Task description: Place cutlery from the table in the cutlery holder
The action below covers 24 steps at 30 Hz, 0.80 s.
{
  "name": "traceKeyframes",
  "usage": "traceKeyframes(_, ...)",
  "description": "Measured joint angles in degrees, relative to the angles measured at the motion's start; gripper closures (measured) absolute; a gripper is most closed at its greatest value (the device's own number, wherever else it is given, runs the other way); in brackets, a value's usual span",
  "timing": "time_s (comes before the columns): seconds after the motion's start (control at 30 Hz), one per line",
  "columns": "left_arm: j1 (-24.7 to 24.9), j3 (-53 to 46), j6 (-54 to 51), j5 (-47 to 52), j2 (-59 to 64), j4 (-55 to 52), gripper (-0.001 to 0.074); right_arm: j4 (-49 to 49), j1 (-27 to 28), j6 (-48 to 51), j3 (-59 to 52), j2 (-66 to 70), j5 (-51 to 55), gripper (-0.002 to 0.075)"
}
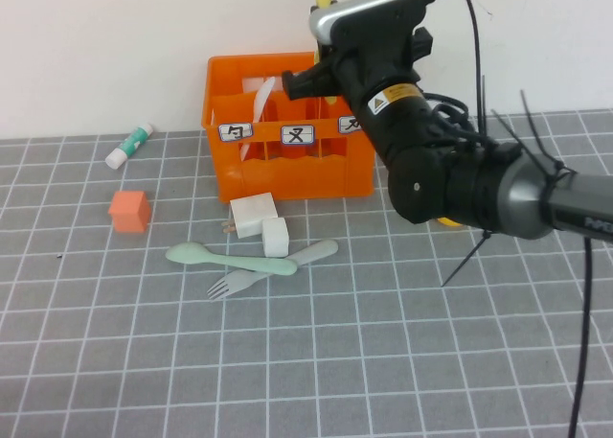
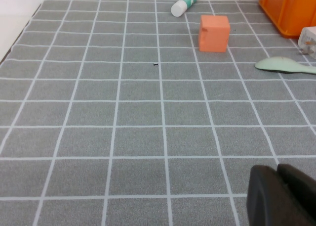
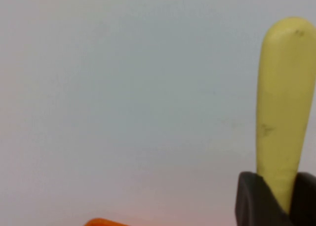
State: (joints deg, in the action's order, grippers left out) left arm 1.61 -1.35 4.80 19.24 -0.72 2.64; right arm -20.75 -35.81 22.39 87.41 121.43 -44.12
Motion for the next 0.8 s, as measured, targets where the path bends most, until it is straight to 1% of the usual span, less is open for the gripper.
traceKeyframes(0.17,0.0,0.0,0.0,0.0,0.0,0.1,0.0736,0.8,0.6,1.8,0.5,1.8,0.2,0.0595)
traceKeyframes(0.23,0.0,0.0,0.0,0.0,0.0,0.1,0.0736,0.9,0.8,1.9,0.6,1.8,0.8,0.0573)
traceKeyframes(0.4,0.0,0.0,0.1,0.0,0.0,0.1,0.0736,0.9,1.0,2.2,0.6,1.8,1.4,0.0447)
traceKeyframes(0.47,0.0,0.0,0.1,0.0,0.0,0.1,0.0736,0.9,1.0,2.2,0.6,1.1,3.2,0.0421)
traceKeyframes(0.67,0.0,0.0,0.1,0.0,0.0,0.1,0.0736,1.2,1.1,2.2,-1.1,-5.8,12.5,0.0407)
traceKeyframes(0.8,0.0,0.0,0.1,0.0,0.0,0.1,0.0736,1.3,1.1,1.1,-8.7,-13.6,14.2,0.0415)
